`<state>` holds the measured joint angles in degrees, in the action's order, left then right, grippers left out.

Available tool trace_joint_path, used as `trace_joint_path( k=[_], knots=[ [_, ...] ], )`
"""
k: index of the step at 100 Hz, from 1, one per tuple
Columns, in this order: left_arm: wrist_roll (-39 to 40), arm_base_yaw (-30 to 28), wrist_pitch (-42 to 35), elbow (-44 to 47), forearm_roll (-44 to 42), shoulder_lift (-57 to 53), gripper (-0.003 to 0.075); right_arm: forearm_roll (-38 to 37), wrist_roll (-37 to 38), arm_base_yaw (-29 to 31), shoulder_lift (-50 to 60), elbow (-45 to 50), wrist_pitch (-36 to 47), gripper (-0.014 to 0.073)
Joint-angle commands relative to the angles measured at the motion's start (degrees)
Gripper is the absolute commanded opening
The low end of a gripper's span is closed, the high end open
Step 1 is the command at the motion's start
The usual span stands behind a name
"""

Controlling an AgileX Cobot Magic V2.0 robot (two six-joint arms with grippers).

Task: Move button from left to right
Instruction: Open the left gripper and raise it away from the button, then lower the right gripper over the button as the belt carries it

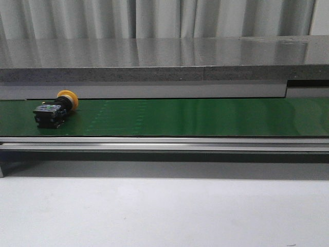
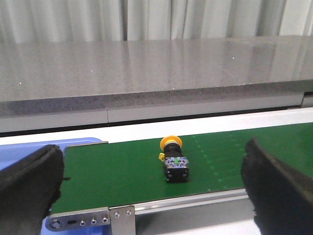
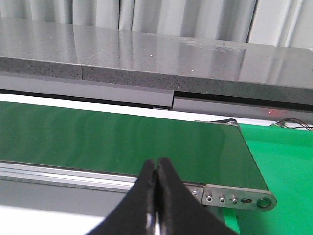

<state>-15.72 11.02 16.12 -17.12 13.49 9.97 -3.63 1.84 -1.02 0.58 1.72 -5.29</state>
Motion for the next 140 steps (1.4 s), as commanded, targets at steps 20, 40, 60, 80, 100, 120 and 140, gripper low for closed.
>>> trace_joint_path(
  k=[20,40,60,80,100,120,140],
  knots=[
    [0.4,0.1,-9.9,2.6,1.0,-0.7,0.0704,-0.5,-0.1,0.3,0.9,0.0,4.7,-0.0122],
    [0.4,0.1,-10.8,4.4,1.0,-0.7,0.0553,-0.5,-0.1,0.3,0.9,0.0,4.7,-0.0122],
    [0.4,0.1,-11.0,6.5,1.0,-0.7,0.0181,-0.5,-0.1,0.3,0.9,0.0,4.7,-0.0122],
    [0.2,0.1,-11.1,7.2,0.7,-0.7,0.0005,-0.5,-0.1,0.3,0.9,0.0,4.7,-0.0122],
    [0.2,0.1,-11.0,7.2,0.7,-0.7,0.0005,-0.5,-0.1,0.3,0.9,0.0,6.1,-0.0122],
    [0.2,0.1,-11.0,7.2,0.7,-0.7,0.0005,-0.5,-0.1,0.3,0.9,-0.8,7.9,-0.0122],
    [0.2,0.1,-11.0,7.2,0.9,-0.7,0.0005,-0.5,-0.1,0.3,-1.1,-8.8,0.2,-0.0122]
  ],
)
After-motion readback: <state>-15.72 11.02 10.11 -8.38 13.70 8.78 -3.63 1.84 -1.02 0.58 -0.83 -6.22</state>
